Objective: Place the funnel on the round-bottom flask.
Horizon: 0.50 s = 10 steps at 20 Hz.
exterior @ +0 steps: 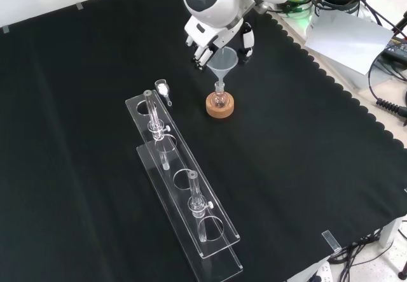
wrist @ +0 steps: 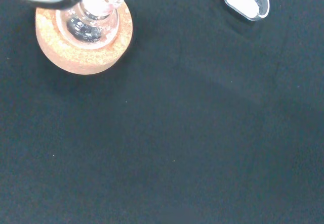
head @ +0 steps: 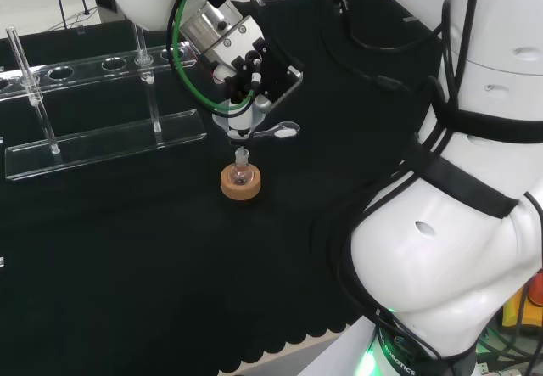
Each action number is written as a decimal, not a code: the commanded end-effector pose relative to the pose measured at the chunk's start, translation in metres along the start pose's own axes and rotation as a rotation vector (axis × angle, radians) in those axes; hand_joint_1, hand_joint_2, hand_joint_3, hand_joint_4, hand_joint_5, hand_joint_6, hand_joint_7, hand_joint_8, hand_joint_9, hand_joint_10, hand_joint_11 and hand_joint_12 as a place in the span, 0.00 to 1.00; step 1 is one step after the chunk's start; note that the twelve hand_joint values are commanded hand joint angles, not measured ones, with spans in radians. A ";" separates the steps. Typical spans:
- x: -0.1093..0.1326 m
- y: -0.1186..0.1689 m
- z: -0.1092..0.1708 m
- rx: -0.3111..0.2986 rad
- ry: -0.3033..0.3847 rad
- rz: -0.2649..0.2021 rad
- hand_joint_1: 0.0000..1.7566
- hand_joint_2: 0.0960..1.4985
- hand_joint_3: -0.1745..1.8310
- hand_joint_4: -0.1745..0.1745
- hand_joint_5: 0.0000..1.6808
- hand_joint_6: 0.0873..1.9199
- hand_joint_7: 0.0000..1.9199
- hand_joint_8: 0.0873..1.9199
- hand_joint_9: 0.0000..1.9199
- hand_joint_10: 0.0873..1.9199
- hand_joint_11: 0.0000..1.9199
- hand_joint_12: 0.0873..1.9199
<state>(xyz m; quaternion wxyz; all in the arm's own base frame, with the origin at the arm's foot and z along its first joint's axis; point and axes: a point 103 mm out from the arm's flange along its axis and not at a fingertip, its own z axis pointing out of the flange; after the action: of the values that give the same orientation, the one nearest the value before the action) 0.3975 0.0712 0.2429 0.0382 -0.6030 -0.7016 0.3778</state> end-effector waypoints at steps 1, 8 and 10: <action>0.001 -0.001 0.000 -0.008 -0.006 0.005 0.47 0.46 0.44 0.44 0.37 0.41 0.37 0.32 0.58 0.20 0.32 0.63; 0.001 0.000 0.000 -0.003 -0.012 0.009 0.47 0.46 0.44 0.45 0.37 0.41 0.37 0.32 0.57 0.20 0.32 0.63; 0.001 0.001 0.000 -0.001 -0.006 0.001 0.47 0.46 0.44 0.45 0.37 0.41 0.37 0.32 0.57 0.20 0.32 0.63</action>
<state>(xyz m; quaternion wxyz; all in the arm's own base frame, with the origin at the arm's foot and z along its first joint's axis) 0.3973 0.0701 0.2425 0.0365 -0.5996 -0.7051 0.3767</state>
